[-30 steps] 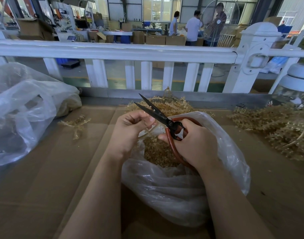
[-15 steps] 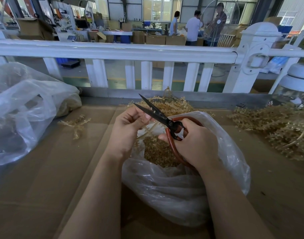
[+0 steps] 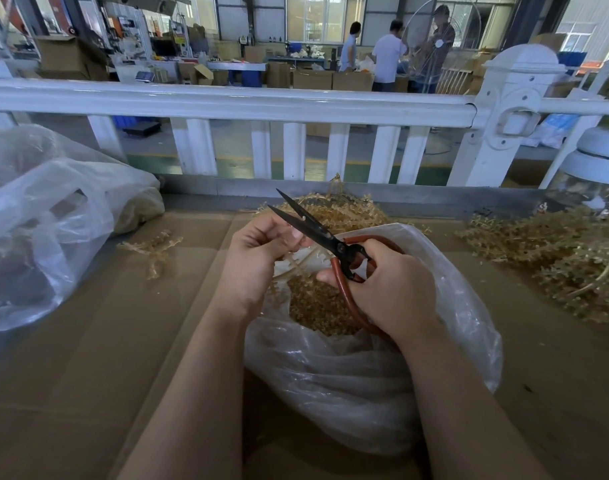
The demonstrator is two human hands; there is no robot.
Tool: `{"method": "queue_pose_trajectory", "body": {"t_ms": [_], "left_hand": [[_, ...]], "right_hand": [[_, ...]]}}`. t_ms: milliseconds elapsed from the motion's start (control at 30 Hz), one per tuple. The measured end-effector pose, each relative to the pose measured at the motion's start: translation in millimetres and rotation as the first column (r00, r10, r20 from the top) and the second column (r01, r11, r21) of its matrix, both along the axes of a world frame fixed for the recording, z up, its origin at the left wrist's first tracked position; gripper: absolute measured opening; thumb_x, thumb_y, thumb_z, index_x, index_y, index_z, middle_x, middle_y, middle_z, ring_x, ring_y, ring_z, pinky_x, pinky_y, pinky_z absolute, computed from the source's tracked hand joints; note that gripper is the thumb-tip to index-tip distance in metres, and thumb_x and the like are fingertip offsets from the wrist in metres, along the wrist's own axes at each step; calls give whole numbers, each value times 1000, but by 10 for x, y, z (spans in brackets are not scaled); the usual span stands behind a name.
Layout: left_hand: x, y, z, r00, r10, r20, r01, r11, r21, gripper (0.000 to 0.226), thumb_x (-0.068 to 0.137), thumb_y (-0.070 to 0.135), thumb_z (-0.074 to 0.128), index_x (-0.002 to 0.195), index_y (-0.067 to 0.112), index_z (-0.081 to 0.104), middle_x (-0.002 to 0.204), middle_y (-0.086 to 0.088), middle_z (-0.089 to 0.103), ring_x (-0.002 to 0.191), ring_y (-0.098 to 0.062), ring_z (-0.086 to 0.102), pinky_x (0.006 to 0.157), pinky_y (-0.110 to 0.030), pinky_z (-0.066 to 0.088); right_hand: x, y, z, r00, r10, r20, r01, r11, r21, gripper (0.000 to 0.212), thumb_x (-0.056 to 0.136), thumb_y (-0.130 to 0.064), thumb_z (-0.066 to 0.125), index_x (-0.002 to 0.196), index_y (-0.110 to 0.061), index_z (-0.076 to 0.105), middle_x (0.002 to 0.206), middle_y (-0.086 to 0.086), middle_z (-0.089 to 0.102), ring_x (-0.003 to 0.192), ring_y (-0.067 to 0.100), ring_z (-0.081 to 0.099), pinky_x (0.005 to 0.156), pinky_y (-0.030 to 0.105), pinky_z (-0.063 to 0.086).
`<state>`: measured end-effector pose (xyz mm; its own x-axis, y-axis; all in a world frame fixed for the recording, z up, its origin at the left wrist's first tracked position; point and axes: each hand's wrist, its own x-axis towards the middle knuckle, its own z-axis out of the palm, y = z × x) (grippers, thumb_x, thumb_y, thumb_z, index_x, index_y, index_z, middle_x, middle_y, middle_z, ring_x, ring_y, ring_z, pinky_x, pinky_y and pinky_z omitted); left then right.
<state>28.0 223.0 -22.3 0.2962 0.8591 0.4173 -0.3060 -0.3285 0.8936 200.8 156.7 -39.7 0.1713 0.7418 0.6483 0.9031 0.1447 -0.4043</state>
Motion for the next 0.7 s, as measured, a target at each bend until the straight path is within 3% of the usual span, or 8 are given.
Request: {"method": "queue_pose_trajectory", "body": {"t_ms": [167, 300, 467, 700], "left_hand": [[20, -18, 4, 998, -1, -69, 5, 998, 55, 13, 92, -6, 56, 89, 4, 64, 72, 2, 66, 70, -9, 58, 67, -17, 46], [12, -10, -1, 997, -25, -75, 30, 998, 60, 8, 92, -3, 57, 94, 0, 64, 77, -2, 66, 74, -12, 59, 71, -19, 47], [19, -28, 17, 997, -46, -61, 50, 997, 65, 18, 93, -5, 55, 90, 9, 65, 75, 2, 66, 73, -10, 59, 71, -18, 47], [22, -26, 14, 998, -50, -37, 51, 998, 35, 13, 93, -4, 56, 91, 5, 64, 77, -2, 65, 73, -11, 58, 71, -20, 46]], "right_hand": [[-6, -13, 5, 999, 27, -20, -27, 999, -18, 73, 72, -88, 42, 93, -25, 70, 83, -19, 68, 70, -1, 55, 64, 5, 38], [-7, -9, -2, 999, 40, -33, -41, 999, -14, 73, 72, -88, 42, 92, -24, 71, 83, -16, 71, 72, 2, 61, 67, 16, 51], [-6, -12, -1, 1000, 14, -17, -13, 1000, 18, 70, 72, -88, 46, 82, -22, 69, 73, -15, 68, 64, 4, 61, 60, 23, 53], [-3, 0, -14, 999, 21, -30, -20, 999, 31, 72, 72, -89, 44, 79, -22, 67, 69, -19, 62, 60, 1, 55, 57, 12, 43]]}}
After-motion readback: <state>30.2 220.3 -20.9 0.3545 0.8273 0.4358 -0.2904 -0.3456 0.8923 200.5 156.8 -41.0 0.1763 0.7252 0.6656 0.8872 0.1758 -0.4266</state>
